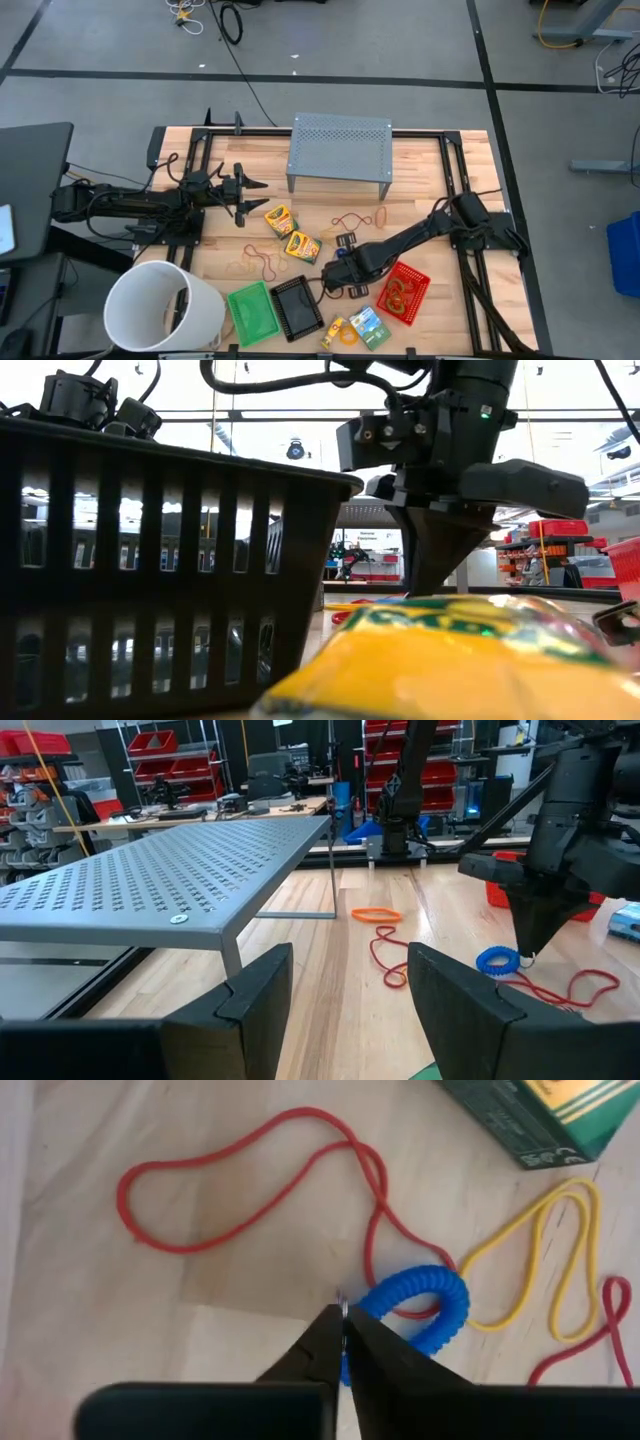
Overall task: Pick & Place Office Desk Supplies
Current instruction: Put the blue spring keychain into the red bin
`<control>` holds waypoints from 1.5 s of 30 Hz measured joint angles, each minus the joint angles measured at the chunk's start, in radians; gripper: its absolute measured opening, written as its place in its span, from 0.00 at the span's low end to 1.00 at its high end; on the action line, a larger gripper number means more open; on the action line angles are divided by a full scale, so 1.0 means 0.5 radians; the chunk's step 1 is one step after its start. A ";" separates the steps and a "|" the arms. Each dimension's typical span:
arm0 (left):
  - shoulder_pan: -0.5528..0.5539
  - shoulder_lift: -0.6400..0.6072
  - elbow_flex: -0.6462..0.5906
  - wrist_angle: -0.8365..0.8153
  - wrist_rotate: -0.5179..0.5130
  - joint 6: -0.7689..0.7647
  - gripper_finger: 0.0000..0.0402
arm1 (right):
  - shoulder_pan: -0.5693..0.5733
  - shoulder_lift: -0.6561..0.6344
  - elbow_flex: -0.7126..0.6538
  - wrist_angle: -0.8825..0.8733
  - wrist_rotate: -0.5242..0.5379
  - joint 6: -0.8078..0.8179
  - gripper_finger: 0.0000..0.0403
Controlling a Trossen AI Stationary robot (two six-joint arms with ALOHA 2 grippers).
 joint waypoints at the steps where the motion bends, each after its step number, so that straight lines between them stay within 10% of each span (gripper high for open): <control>1: 0.000 0.000 -0.001 0.001 0.000 0.000 0.51 | 0.009 0.000 0.000 0.001 0.007 -0.003 0.02; 20: 0.001 -0.001 0.000 0.001 0.000 -0.004 0.51 | 0.190 -0.001 0.689 -1.216 0.216 0.556 0.00; 29: 0.000 0.000 0.000 0.001 0.000 -0.004 0.51 | 0.280 -0.014 1.016 -1.482 -0.194 0.971 0.00; 45: 0.000 -0.001 0.000 0.004 0.000 -0.001 0.51 | 0.355 -0.016 0.653 -1.479 -0.824 1.389 0.00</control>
